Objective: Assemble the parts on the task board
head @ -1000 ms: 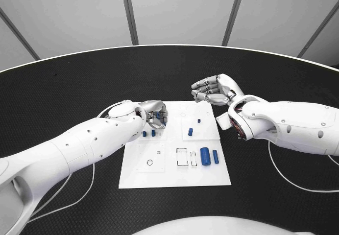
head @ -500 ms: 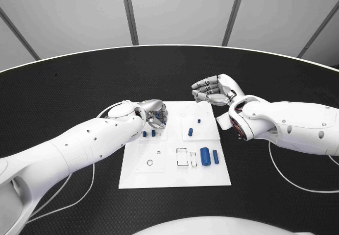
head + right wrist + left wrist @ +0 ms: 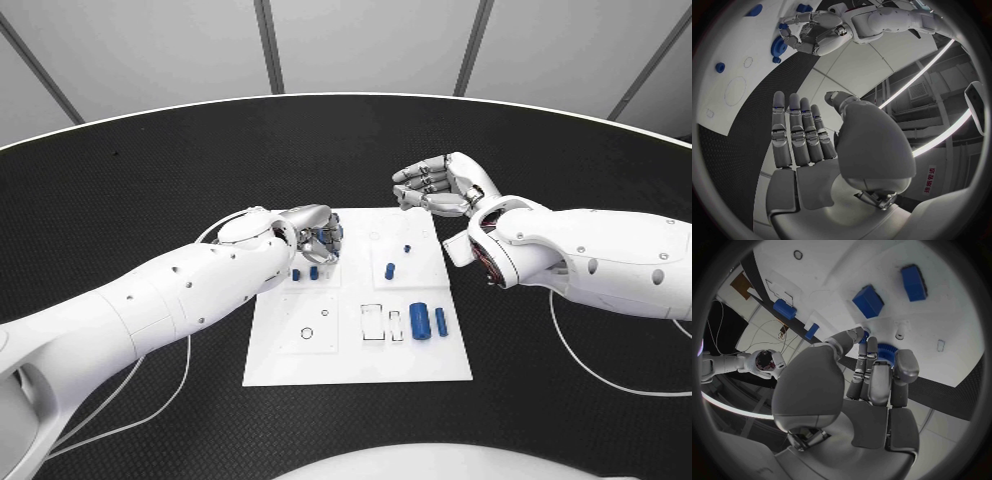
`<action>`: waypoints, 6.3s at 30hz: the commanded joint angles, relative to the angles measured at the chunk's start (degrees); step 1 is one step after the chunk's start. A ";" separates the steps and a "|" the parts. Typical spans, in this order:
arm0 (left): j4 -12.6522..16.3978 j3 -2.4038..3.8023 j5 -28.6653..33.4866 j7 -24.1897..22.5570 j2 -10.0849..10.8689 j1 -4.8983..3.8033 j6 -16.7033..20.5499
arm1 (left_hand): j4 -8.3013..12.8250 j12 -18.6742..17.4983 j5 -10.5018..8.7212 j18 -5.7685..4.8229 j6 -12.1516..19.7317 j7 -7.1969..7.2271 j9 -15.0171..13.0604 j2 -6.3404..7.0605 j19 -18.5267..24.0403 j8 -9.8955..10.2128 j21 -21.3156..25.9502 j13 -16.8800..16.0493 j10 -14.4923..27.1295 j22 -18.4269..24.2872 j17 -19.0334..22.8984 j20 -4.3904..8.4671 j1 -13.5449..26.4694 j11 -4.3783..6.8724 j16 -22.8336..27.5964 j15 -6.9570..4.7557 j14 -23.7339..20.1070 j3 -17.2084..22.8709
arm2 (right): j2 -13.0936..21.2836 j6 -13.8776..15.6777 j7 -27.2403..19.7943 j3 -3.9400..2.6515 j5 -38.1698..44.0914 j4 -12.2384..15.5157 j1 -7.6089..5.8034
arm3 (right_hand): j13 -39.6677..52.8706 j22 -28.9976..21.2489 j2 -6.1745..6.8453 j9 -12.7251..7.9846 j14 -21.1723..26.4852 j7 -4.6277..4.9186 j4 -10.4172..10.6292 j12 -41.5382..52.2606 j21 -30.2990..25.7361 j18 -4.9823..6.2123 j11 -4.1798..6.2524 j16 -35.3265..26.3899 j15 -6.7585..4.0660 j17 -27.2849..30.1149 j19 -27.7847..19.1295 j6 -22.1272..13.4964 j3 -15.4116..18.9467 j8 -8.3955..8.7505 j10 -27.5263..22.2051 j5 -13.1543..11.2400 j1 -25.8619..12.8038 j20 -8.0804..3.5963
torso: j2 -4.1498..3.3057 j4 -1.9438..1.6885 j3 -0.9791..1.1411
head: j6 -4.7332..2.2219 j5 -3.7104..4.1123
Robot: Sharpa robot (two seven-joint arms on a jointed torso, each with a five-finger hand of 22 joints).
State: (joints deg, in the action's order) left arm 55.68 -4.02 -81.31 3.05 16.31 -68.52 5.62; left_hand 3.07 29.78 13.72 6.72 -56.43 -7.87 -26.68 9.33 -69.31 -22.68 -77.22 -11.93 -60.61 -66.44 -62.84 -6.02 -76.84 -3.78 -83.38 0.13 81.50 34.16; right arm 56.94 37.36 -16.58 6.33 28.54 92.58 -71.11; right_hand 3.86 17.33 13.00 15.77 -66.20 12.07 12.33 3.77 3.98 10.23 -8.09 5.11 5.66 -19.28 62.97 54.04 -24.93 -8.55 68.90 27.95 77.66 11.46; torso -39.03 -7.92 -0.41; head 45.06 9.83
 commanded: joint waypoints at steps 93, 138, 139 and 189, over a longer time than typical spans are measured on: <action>3.90 1.72 4.08 3.13 6.90 -1.17 -3.98 | 0.27 -1.23 0.02 -0.63 -0.09 -0.40 -0.31 -0.66 -0.21 0.85 -0.07 -0.05 -0.60 0.11 -0.36 0.10 -0.17 -0.25 0.05 0.05 0.59 0.79 | -0.26 -0.31 -0.14 0.02 0.00 -0.99 0.02 | -0.07 -0.36 -0.22 0.03 -0.39 -0.04 -0.04 0.06 0.23 0.22 0.03 -0.10 -0.21 0.07 0.55 0.35 -0.47 0.04 0.04 0.75 -0.05 -0.05 | 0.08 -0.06 0.02 | -0.31 -1.13; 3.31 1.71 3.97 4.91 6.20 -1.07 -6.10 | 0.45 -2.13 -0.17 -0.50 0.41 -0.75 -0.38 -0.72 0.30 1.55 0.26 -0.11 -0.37 0.67 -2.25 -0.03 -0.26 -0.58 -0.36 0.31 1.10 1.09 | -0.14 -0.28 -0.15 0.02 0.00 -0.77 0.02 | -0.07 -0.36 -0.22 0.03 -0.39 -0.04 -0.04 0.06 0.23 0.22 0.03 -0.10 -0.21 0.07 0.55 0.35 -0.47 0.04 0.04 0.75 -0.05 -0.05 | 0.03 0.02 0.03 | 0.00 -0.96; 3.26 1.71 3.98 5.00 6.17 -1.07 -6.14 | 0.46 -2.37 -0.20 -0.45 0.62 -0.85 -0.37 -0.72 0.51 1.76 0.40 -0.11 -0.22 0.90 -2.91 -0.09 -0.24 -0.69 -0.52 0.40 1.25 1.14 | -0.13 -0.28 -0.15 0.02 0.00 -0.76 0.02 | -0.07 -0.36 -0.22 0.03 -0.39 -0.04 -0.04 0.06 0.23 0.22 0.03 -0.10 -0.21 0.07 0.55 0.35 -0.47 0.04 0.04 0.75 -0.05 -0.05 | 0.03 0.02 0.04 | 0.02 -0.94; 9.78 1.74 27.49 -2.31 16.16 -1.36 2.55 | 1.27 -5.33 0.09 1.22 6.02 -2.51 1.13 0.23 6.58 7.21 4.46 -1.10 -0.03 7.47 9.01 -1.18 -0.43 -2.09 3.71 1.58 -3.64 2.94 | 0.87 -14.57 15.77 0.00 39.78 -4.96 0.02 | 0.63 13.96 -1.12 0.54 -18.38 -3.49 -8.79 1.45 20.46 -0.23 3.75 13.91 -6.25 -11.65 11.13 5.75 -0.55 -1.63 2.92 -8.25 4.09 -7.30 | 1.74 0.26 -0.10 | -0.77 0.54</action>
State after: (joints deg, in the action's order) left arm 64.48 -2.29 -61.69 1.48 31.03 -69.83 7.78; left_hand 4.46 24.62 13.50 7.22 -50.11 -10.36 -25.59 9.40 -63.11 -15.32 -73.00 -12.99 -60.92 -59.34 -54.65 -7.22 -77.10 -5.56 -79.99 1.71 78.24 36.83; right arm 57.78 24.13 -2.78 6.33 58.05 87.57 -71.10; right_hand 4.38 29.89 11.24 16.23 -83.58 8.67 3.52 4.88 22.92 10.25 -4.37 17.68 -0.45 -29.58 74.21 59.35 -24.85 -9.89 71.37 20.30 81.84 4.48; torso -37.85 -7.83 -0.52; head 44.51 9.96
